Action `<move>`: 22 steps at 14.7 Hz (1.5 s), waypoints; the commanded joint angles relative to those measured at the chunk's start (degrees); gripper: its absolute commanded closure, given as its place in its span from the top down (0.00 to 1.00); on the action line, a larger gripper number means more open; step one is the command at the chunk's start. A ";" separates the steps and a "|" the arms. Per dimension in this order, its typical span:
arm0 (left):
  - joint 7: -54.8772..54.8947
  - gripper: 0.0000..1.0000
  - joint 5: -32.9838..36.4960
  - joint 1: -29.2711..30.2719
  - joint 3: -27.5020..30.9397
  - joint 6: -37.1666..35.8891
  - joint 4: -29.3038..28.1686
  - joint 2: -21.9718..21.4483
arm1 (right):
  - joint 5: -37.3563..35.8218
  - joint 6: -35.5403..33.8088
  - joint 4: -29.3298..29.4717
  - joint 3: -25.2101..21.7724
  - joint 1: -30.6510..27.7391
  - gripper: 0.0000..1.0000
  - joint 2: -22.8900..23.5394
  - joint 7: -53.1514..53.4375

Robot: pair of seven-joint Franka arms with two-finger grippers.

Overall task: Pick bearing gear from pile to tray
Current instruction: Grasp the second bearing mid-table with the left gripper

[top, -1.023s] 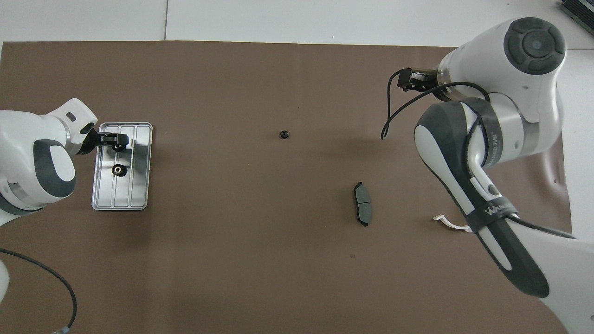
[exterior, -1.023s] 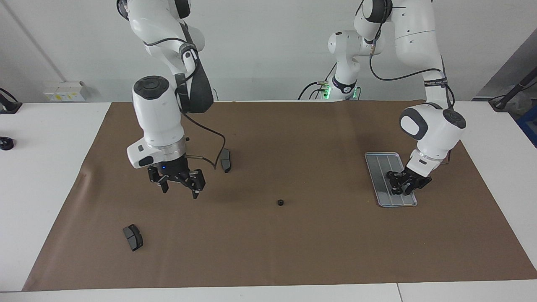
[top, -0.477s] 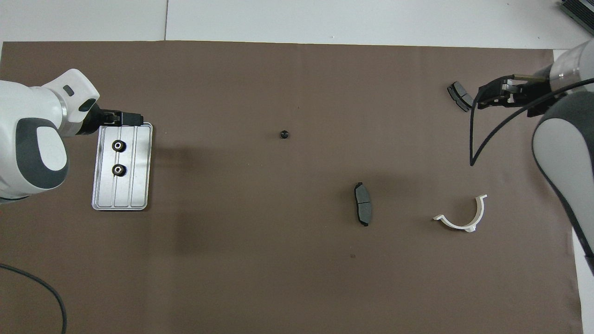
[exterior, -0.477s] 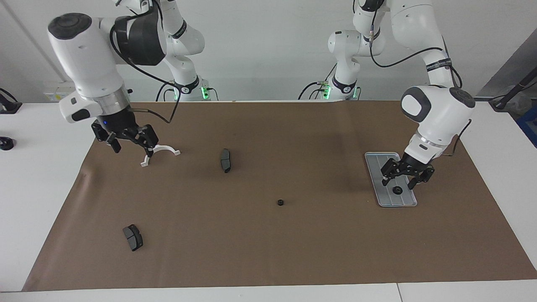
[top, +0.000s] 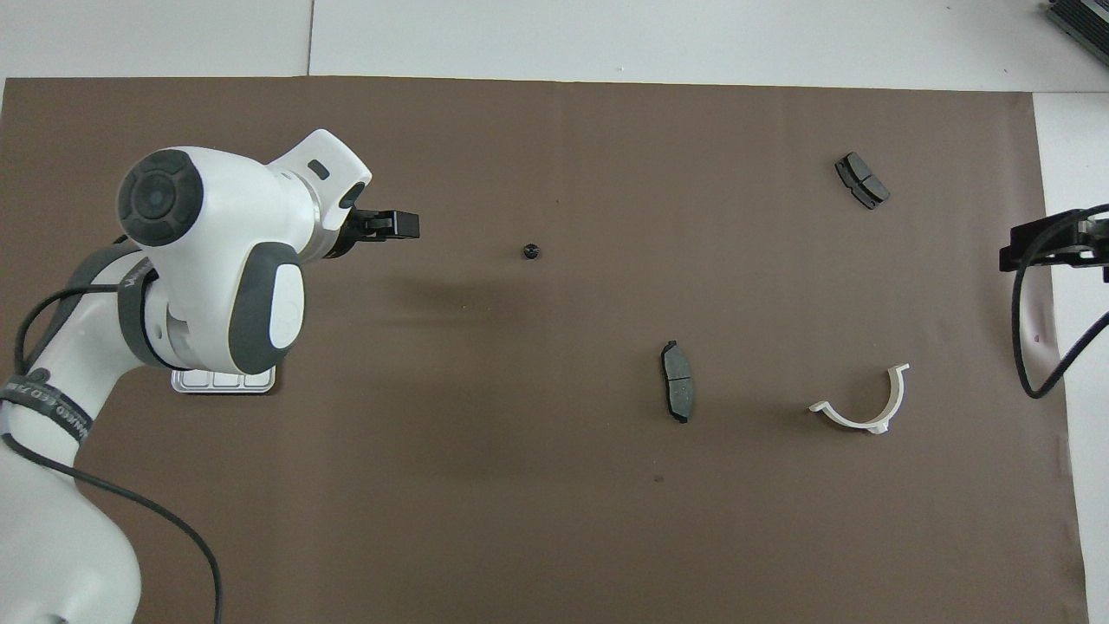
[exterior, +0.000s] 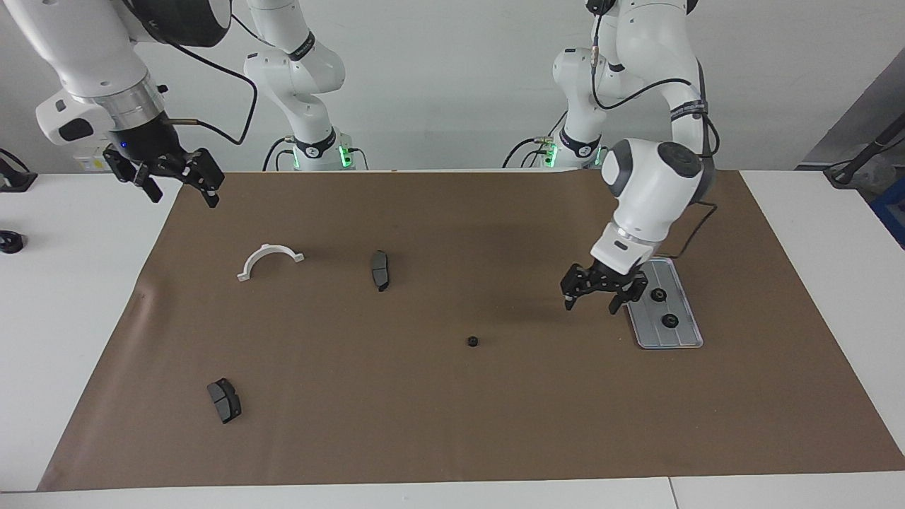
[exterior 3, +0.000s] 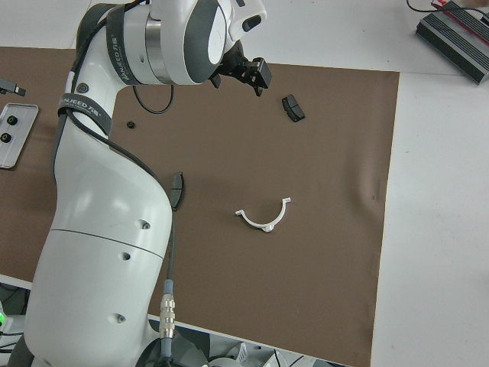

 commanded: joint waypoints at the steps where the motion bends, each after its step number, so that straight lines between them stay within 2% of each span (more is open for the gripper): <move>1: -8.84 1.00 1.64 -4.32 0.96 0.82 8.18 7.20 | 1.56 2.52 -5.99 4.06 -3.85 1.00 -2.90 -3.69; 3: -12.18 1.00 1.64 -6.35 0.96 3.45 10.47 9.93 | 1.56 2.26 -6.43 4.96 -4.74 1.00 -3.33 -3.60; 8: -17.64 1.00 1.64 -8.82 0.87 8.37 14.60 16.17 | 0.77 1.73 -6.70 4.52 -2.81 1.00 -4.04 -3.16; 12: -17.91 0.78 1.21 -10.58 0.70 12.24 14.34 17.05 | 0.68 1.29 -6.70 3.90 -1.93 1.00 -4.13 -3.16; 13: -17.91 0.77 1.20 -10.58 0.70 12.60 14.34 17.32 | 0.68 1.29 -6.70 3.82 -1.93 1.00 -4.13 -3.25; 18: -17.74 0.78 1.73 -11.19 0.70 13.56 12.33 17.50 | -0.63 -0.99 -5.38 3.99 -1.93 1.00 -3.69 -3.43; 20: -18.09 0.78 1.73 -13.38 0.96 13.57 12.41 19.42 | -0.64 -2.40 -4.85 3.99 -1.76 1.00 -3.77 -3.43; 22: -18.26 0.77 1.91 -13.48 0.96 13.66 12.41 19.52 | -0.20 -2.40 -4.94 3.99 -1.67 1.00 -3.86 -3.25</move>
